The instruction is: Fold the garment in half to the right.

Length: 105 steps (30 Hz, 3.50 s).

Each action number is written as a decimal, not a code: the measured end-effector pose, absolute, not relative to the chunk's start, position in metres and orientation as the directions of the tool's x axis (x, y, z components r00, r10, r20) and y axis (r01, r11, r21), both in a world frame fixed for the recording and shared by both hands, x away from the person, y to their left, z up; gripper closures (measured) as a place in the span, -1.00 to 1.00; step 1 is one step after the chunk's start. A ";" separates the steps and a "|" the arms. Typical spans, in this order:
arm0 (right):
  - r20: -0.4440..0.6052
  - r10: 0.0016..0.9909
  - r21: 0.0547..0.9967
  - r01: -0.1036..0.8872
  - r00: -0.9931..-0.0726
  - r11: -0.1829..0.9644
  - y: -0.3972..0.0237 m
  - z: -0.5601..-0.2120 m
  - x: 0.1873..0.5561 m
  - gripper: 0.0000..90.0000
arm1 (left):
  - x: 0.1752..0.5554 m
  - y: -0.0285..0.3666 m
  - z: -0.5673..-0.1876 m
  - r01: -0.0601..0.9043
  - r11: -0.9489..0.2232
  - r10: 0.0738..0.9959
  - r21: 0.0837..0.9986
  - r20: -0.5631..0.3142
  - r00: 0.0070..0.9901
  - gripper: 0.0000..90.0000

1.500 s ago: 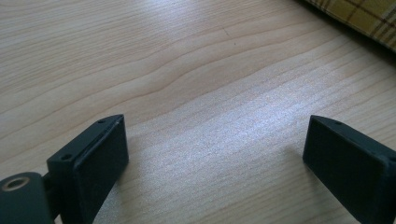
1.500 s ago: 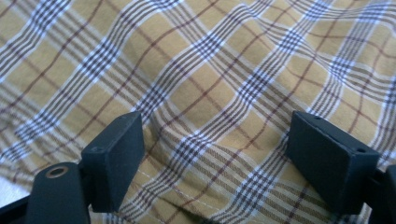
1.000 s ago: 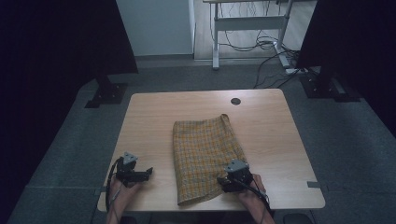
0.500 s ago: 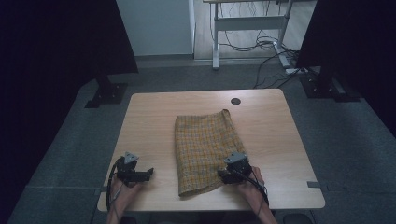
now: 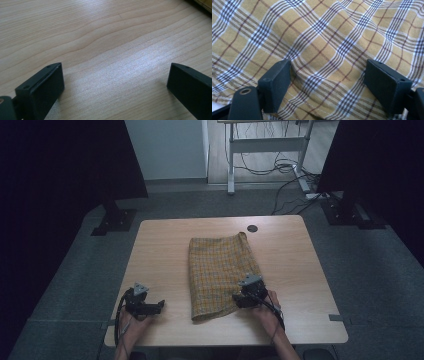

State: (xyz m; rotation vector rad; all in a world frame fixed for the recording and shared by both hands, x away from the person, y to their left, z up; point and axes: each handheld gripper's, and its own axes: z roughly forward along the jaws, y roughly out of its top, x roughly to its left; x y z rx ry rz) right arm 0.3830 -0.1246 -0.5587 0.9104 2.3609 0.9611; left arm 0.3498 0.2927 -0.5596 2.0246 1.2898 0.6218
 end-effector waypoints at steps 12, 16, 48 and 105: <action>-0.137 0.715 0.728 0.420 -0.685 0.542 -0.123 -0.557 0.407 -0.54 | 0.350 0.292 -0.560 0.606 -0.305 0.913 0.734 0.046 0.404 -0.97; -0.138 0.716 0.721 0.426 -0.684 0.546 -0.121 -0.556 0.417 -0.54 | 0.350 0.291 -0.560 0.605 -0.307 0.912 0.734 0.046 0.408 -0.97; -0.064 0.702 0.795 0.389 -0.709 0.466 -0.128 -0.549 0.433 -0.69 | 0.349 0.291 -0.560 0.601 -0.314 0.908 0.735 0.047 0.417 -0.96; -0.008 0.715 0.837 0.386 -0.699 0.387 -0.197 -0.548 0.369 -0.87 | 0.348 0.291 -0.560 0.603 -0.307 0.911 0.736 0.045 0.409 -0.96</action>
